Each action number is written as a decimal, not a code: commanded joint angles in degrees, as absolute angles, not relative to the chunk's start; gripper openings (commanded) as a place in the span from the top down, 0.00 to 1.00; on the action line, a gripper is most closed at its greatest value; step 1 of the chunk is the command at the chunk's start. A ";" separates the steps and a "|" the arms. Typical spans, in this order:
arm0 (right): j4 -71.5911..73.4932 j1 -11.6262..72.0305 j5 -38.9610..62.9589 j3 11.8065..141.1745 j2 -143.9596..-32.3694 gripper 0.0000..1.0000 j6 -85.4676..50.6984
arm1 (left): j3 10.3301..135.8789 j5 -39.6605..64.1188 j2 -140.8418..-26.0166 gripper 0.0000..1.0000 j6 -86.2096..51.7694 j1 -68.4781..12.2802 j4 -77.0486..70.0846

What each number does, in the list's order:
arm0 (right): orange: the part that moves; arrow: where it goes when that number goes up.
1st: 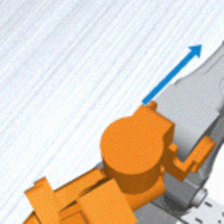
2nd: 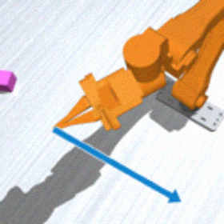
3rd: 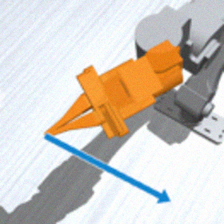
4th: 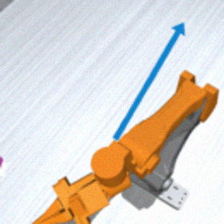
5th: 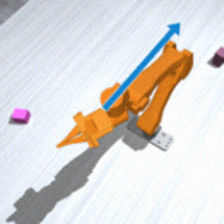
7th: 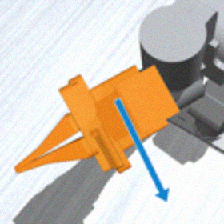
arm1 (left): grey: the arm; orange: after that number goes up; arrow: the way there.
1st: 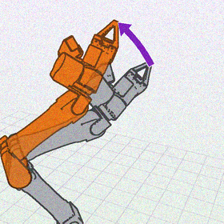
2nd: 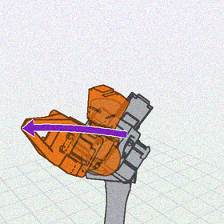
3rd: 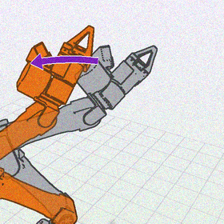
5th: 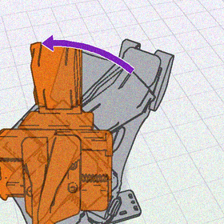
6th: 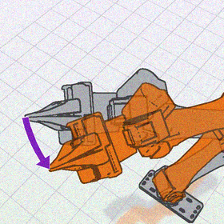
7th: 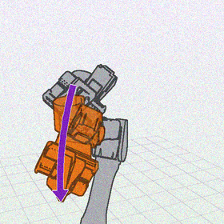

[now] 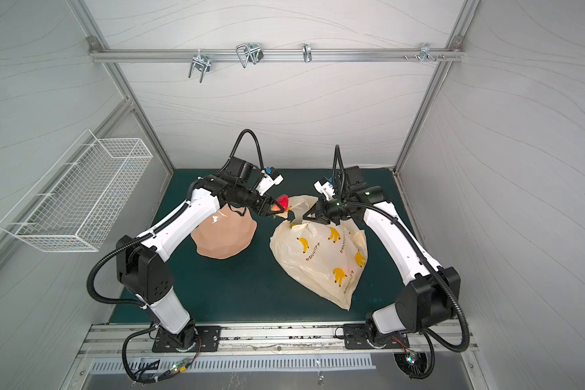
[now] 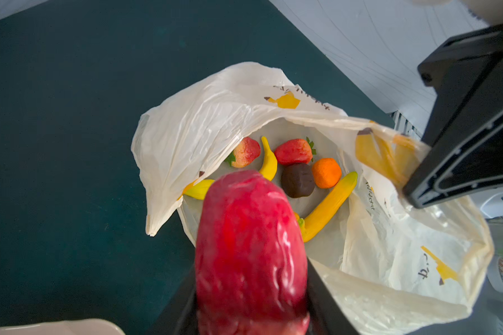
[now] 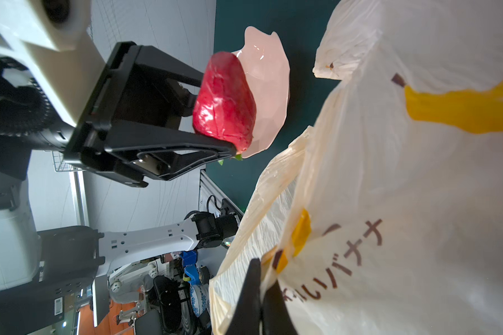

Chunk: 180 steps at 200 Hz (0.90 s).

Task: Place the fruits into the plastic bag
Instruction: Place the fruit in the plastic bag.

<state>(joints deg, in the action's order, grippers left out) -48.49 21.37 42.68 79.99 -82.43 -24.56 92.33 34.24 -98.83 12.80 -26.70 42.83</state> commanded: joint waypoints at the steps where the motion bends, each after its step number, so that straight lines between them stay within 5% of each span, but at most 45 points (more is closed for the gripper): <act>1: -49.79 21.61 43.06 81.03 -81.13 1.00 -23.49 | 90.13 33.48 -100.35 0.76 14.54 -28.47 39.38; 91: -48.48 22.50 43.26 80.28 -81.19 1.00 -24.46 | 91.86 41.60 -110.70 0.76 4.01 -38.57 31.36; 180: -43.99 22.72 45.12 77.81 -81.91 1.00 -25.75 | 85.44 51.21 -111.75 0.48 -14.98 -40.46 17.27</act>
<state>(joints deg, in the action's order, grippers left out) -45.08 22.26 43.48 79.05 -82.41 -25.63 87.33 47.33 -111.70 -8.21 -39.88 25.06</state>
